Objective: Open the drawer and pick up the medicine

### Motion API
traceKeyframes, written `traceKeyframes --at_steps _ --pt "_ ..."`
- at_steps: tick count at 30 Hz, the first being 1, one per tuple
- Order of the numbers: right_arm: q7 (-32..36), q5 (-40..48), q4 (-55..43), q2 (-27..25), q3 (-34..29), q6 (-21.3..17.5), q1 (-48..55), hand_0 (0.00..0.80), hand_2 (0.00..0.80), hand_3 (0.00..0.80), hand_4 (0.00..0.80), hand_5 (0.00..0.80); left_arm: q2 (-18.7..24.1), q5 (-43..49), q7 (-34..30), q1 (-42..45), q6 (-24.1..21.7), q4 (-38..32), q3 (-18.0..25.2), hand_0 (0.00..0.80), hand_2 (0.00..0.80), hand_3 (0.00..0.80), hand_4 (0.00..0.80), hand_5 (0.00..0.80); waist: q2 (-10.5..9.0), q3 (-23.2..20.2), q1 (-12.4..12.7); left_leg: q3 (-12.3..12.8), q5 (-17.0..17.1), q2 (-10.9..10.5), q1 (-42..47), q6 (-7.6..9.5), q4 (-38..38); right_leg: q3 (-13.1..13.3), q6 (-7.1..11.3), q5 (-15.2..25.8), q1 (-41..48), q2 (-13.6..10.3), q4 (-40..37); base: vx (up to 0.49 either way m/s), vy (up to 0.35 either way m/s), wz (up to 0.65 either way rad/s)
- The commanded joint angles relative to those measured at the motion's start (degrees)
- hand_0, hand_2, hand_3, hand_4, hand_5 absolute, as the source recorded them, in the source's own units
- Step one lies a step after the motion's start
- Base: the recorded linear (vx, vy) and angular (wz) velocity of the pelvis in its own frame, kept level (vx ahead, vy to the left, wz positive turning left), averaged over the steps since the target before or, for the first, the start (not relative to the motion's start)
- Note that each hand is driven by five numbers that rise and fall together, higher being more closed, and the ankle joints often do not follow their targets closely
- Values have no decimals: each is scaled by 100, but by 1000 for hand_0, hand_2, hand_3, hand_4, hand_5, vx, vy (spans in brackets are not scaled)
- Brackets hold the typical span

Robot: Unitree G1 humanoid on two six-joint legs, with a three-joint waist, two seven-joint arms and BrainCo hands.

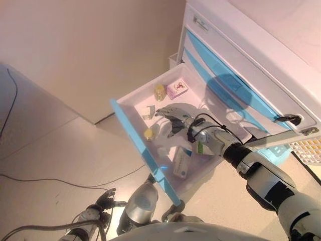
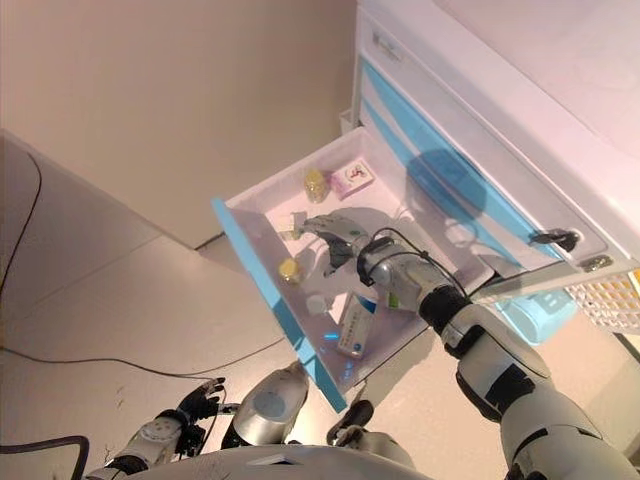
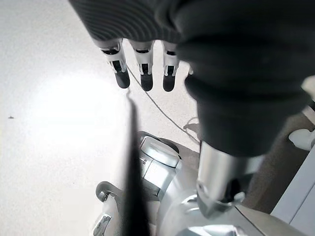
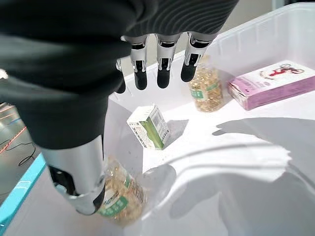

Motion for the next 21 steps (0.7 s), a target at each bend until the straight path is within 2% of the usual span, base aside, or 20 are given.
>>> traceKeyframes --at_steps 1,10,21 --pt "-253 32 -72 128 204 -28 -367 0 0 0 0 0 155 138 -15 -52 -244 -29 -242 0 0 0 0 0 -23 116 24 123 -338 -366 -176 325 174 461 426 658 -405 -412 272 -24 6 8" --pt "-253 -50 129 254 262 -80 -521 0 0 0 0 0 132 -146 76 -237 -391 -181 -401 0 0 0 0 0 -43 330 45 85 -295 -364 -253 346 122 493 480 694 -552 -411 334 -4 3 5" --pt "-40 -52 125 292 356 -158 -587 0 0 0 0 0 169 -234 75 -294 -371 -197 -382 0 0 0 0 0 -46 455 58 75 -269 -374 -315 354 61 506 510 722 -695 -415 356 0 0 0"
